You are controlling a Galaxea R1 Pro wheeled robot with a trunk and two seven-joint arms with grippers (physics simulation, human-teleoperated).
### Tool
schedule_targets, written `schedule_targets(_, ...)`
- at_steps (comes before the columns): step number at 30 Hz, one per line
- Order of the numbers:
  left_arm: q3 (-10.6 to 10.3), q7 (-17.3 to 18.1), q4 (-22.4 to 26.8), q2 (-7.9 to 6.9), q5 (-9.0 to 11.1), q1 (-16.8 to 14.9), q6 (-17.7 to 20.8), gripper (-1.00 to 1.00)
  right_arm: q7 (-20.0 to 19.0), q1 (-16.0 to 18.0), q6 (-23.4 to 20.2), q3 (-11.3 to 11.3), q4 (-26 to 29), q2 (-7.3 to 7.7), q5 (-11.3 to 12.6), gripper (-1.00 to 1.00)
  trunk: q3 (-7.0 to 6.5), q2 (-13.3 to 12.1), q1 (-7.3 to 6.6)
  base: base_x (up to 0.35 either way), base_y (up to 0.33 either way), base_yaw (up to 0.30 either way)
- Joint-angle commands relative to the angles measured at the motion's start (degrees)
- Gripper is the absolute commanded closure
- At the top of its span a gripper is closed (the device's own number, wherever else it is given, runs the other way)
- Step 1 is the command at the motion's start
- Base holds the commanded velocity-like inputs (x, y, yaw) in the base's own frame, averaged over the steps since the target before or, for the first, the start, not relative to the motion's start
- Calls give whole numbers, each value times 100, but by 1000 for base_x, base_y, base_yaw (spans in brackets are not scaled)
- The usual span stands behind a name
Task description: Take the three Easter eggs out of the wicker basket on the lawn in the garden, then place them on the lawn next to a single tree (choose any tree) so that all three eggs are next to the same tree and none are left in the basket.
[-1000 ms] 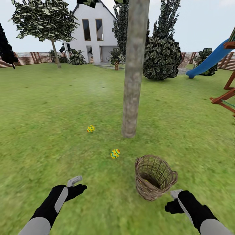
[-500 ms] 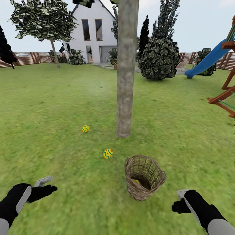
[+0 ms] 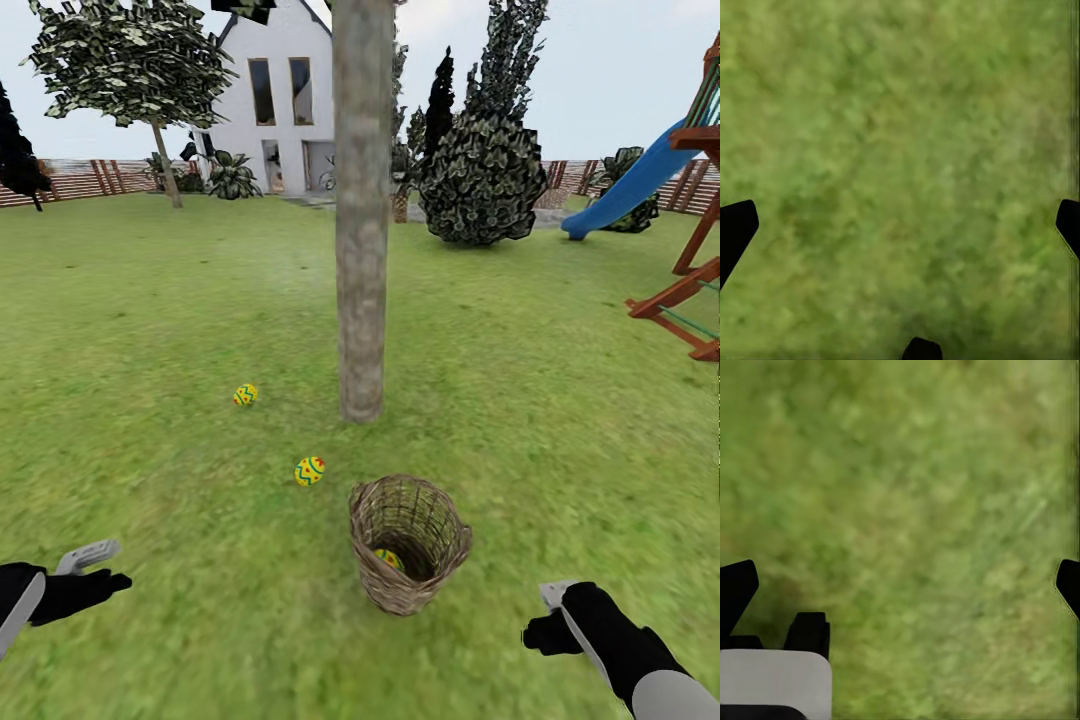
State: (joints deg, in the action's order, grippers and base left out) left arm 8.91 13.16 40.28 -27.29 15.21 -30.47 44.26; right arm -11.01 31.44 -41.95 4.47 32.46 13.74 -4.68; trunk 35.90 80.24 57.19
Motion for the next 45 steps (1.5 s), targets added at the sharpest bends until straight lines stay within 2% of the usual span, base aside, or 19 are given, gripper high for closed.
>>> schedule_targets(1,21,28,14,3,-10,-3,38,-100,-38,3,-19,27,6,6,-50,-100,6,3,0,0,-306,0)
schedule_targets(10,18,28,32,52,-2,-3,45,-100,-33,3,-13,24,13,9,-51,-100,6,3,0,0,-313,0)
schedule_targets(13,22,28,32,82,-1,-3,47,-100,-35,3,-7,17,22,56,-51,-100,6,3,0,-46,-339,0)
schedule_targets(31,14,27,24,172,-9,-2,49,-100,-33,3,-15,36,-12,-19,-59,-100,6,3,0,-12,-350,0)
schedule_targets(38,17,26,24,208,-9,-3,49,-100,-17,3,-15,36,-29,-101,-63,-100,6,3,0,0,-347,0)
schedule_targets(45,14,24,15,308,-9,-3,48,-100,-18,3,-15,38,-29,-109,-61,-100,6,3,0,0,-343,0)
